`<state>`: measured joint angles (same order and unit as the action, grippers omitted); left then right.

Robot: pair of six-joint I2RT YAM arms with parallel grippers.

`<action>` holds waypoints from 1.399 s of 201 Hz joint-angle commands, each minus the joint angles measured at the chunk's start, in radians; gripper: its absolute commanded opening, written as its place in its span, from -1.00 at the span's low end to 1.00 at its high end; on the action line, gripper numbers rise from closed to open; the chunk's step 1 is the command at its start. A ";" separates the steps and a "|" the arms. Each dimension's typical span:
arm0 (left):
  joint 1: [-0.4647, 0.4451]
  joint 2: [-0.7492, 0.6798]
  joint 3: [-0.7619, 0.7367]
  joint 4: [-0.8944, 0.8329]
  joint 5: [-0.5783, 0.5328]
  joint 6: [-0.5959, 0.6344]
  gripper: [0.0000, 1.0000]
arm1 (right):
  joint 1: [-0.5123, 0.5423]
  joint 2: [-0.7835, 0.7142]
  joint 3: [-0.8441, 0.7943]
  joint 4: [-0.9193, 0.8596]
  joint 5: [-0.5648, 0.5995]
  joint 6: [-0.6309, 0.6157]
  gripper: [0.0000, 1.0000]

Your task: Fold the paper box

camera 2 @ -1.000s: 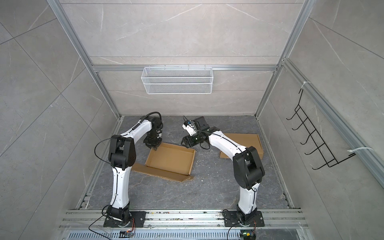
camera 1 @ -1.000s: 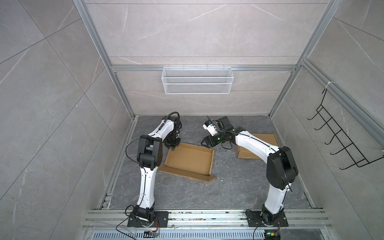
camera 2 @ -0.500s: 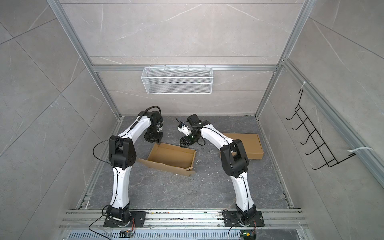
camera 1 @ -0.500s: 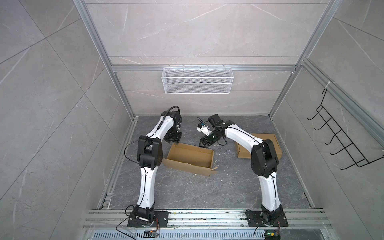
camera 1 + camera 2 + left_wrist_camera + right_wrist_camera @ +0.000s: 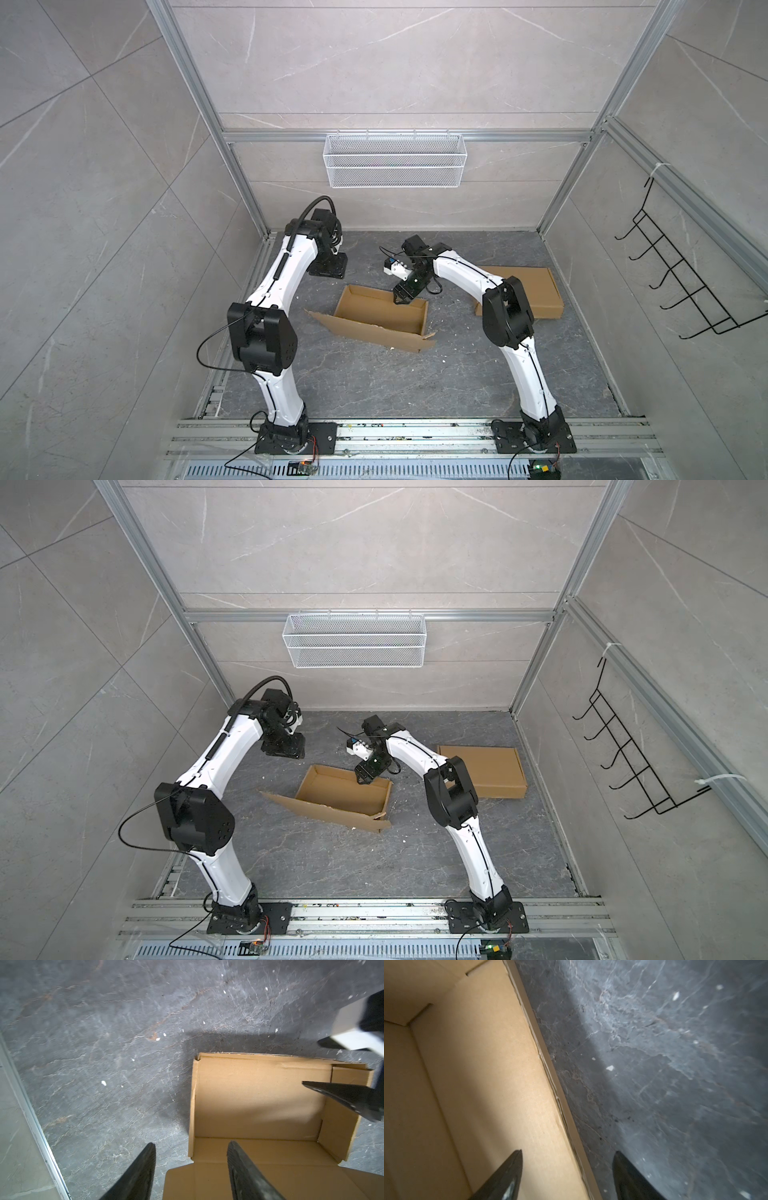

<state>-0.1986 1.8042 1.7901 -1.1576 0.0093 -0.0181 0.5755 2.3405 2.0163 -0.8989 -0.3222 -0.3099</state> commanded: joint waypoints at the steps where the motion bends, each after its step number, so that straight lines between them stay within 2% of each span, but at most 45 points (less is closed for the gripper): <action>1: 0.033 -0.076 -0.049 0.052 0.019 -0.024 0.17 | 0.004 0.024 0.040 -0.016 0.037 0.032 0.31; 42: 0.064 -0.162 -0.117 0.096 0.018 -0.037 0.17 | 0.000 0.020 0.035 0.024 0.085 0.184 0.01; 97: 0.088 -0.234 -0.184 0.149 0.015 -0.045 0.17 | -0.013 -0.049 -0.080 0.113 0.111 0.368 -0.39; 125: 0.108 -0.284 -0.243 0.209 0.016 -0.051 0.16 | -0.042 -0.108 -0.176 0.180 0.114 0.478 -0.51; 176: 0.152 -0.352 -0.332 0.282 0.035 -0.086 0.13 | -0.129 -0.264 -0.429 0.330 0.083 0.701 -0.54; 223: 0.157 -0.393 -0.370 0.320 0.027 -0.121 0.12 | -0.129 -0.377 -0.659 0.436 0.095 0.873 -0.37; 261: 0.176 -0.432 -0.354 0.302 -0.069 -0.140 0.12 | -0.121 -0.472 -0.805 0.499 0.091 0.972 -0.32; 281: 0.203 -0.456 -0.339 0.304 -0.056 -0.157 0.15 | -0.099 -0.509 -0.851 0.511 0.092 1.009 -0.29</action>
<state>-0.0296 1.4052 1.4151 -0.8642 -0.0151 -0.1375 0.4507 1.9041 1.2106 -0.4366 -0.2352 0.6079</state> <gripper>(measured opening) 0.566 0.348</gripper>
